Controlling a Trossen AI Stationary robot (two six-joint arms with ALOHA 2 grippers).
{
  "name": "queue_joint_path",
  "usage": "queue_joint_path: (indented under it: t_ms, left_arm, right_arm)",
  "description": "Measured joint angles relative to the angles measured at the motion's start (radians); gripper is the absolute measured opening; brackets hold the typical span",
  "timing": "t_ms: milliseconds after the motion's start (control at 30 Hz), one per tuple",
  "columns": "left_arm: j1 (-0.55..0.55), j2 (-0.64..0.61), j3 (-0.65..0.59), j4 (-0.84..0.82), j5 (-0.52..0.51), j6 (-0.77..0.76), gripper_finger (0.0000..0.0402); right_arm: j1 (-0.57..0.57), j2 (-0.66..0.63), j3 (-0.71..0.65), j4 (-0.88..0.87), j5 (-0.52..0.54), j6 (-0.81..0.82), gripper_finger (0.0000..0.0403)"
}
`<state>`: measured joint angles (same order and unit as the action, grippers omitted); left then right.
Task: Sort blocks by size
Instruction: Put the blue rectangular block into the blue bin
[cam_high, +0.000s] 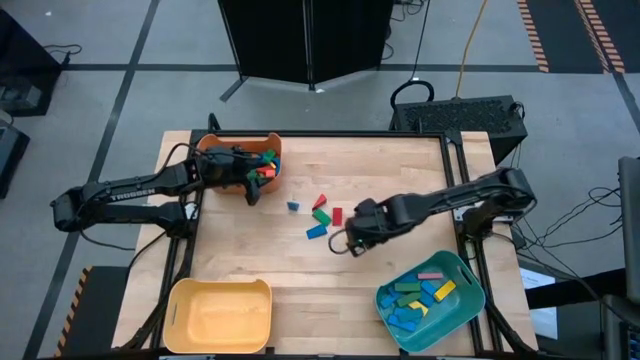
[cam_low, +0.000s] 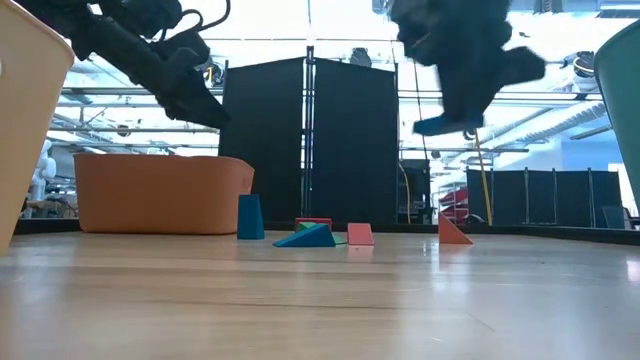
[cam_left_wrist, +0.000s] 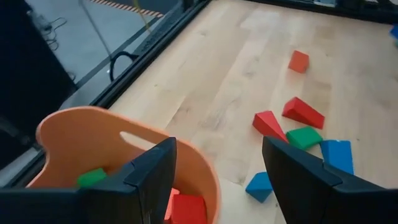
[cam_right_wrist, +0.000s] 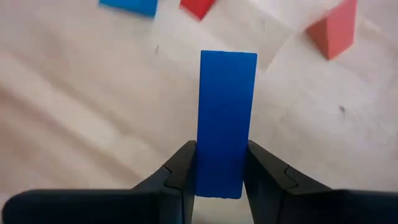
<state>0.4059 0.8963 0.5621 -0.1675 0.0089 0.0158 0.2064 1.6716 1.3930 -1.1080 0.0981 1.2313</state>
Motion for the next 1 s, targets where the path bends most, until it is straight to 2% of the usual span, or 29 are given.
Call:
queue_joint_path:
  t_ms: [200,400,633,733,1000]
  left_arm:
    - [-0.027,0.000,0.000,0.001,0.049,0.118,0.0239]
    - [-0.050,0.000,0.000,0.007,0.051,0.157,0.0239]
    - [-0.057,0.000,0.000,0.030,0.051,0.158,0.0239]
    - [-0.057,0.000,0.000,0.028,0.050,0.158,0.0239]
    - [-0.062,0.017,0.000,0.030,0.070,0.166,0.0239]
  right_arm:
    - [0.115,-0.097,0.000,-0.078,-0.061,-0.089,0.0094]
    - [0.236,-0.160,0.000,-0.131,-0.086,0.008,0.0095]
    - [0.400,-0.157,0.000,-0.161,-0.187,0.057,0.0095]
    - [0.466,-0.154,0.000,-0.164,-0.189,0.128,0.0095]
    - [0.587,-0.147,0.000,-0.178,-0.103,0.256,0.0095]
